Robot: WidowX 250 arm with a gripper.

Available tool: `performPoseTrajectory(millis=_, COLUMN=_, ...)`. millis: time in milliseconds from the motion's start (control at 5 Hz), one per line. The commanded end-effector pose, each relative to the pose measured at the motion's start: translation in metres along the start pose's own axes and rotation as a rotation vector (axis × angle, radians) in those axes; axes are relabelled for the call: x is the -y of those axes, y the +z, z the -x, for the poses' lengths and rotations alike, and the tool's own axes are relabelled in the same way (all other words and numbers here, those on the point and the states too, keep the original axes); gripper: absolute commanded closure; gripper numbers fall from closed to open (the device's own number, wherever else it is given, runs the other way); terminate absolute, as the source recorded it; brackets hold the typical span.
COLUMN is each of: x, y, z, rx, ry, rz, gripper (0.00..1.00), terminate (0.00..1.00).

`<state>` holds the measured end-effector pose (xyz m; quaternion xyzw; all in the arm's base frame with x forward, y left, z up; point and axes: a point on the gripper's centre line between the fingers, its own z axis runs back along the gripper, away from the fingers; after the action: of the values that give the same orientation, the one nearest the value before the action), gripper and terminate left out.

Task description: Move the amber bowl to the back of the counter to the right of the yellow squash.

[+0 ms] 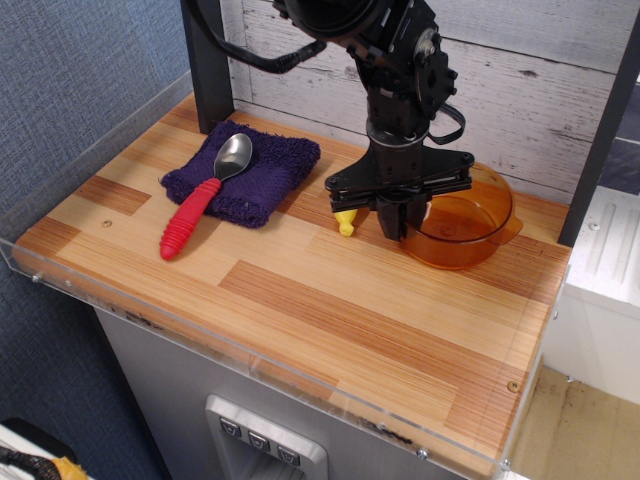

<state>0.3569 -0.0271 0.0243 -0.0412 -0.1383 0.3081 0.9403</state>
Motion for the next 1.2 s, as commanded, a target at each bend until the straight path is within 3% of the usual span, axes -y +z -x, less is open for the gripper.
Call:
performPoseTrajectory(millis=0, x=0.007, y=0.007, z=-0.014, rx=0.001, ry=-0.019, rz=0.026, gripper=0.00, terminate=0.00)
performPoseTrajectory(millis=600, x=0.008, y=0.028, z=-0.019, rx=0.024, ry=-0.017, rz=0.007, gripper=0.00, terminate=0.00)
performPoseTrajectory(millis=800, x=0.006, y=0.044, z=-0.023, rx=0.048, ry=-0.051, rz=0.029, gripper=0.00, terminate=0.00)
performPoseTrajectory(millis=1000, x=0.002, y=0.060, z=-0.024, rx=0.025, ry=-0.176, rz=0.022, gripper=0.00, terminate=0.00)
